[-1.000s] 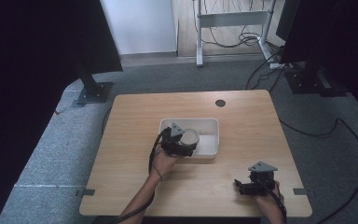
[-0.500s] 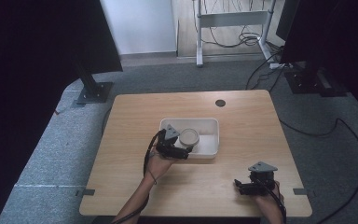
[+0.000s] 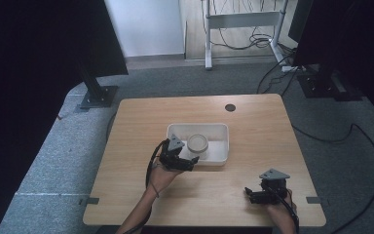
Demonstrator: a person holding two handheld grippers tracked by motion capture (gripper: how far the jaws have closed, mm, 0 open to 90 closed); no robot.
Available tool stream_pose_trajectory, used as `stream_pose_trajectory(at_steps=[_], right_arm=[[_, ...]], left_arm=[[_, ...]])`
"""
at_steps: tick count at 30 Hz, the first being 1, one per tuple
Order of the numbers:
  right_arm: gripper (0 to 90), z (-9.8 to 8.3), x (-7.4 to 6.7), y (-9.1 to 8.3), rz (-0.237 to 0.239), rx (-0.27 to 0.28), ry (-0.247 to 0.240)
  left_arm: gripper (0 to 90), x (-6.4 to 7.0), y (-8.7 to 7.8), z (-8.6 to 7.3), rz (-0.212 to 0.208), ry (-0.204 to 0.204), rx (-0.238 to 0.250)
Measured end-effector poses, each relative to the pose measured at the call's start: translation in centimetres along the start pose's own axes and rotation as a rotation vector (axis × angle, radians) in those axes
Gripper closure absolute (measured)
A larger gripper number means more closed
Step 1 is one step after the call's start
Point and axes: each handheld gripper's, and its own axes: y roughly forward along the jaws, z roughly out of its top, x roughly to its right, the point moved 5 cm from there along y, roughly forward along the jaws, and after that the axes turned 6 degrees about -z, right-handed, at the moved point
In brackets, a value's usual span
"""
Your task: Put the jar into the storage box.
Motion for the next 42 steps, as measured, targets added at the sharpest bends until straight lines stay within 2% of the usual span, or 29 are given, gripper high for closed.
stream_pose_trajectory(at_steps=[19, 25, 39, 42], right_arm=[[2.0, 0.0, 0.0, 0.0, -0.002, -0.001, 0.002], [2.0, 0.0, 0.0, 0.0, -0.002, -0.001, 0.001], [2.0, 0.0, 0.0, 0.0, -0.002, -0.001, 0.001], [2.0, 0.0, 0.0, 0.0, -0.002, -0.001, 0.001]], left_arm=[[4.9, 0.2, -2.4, -2.1, -0.019, -0.014, 0.024], [4.9, 0.1, -3.3, -2.6, -0.010, -0.006, 0.033], [4.5, -0.5, -5.1, -4.8, 0.013, -0.027, 0.039], [4.5, -0.5, -5.3, -5.2, 0.023, -0.021, 0.035]])
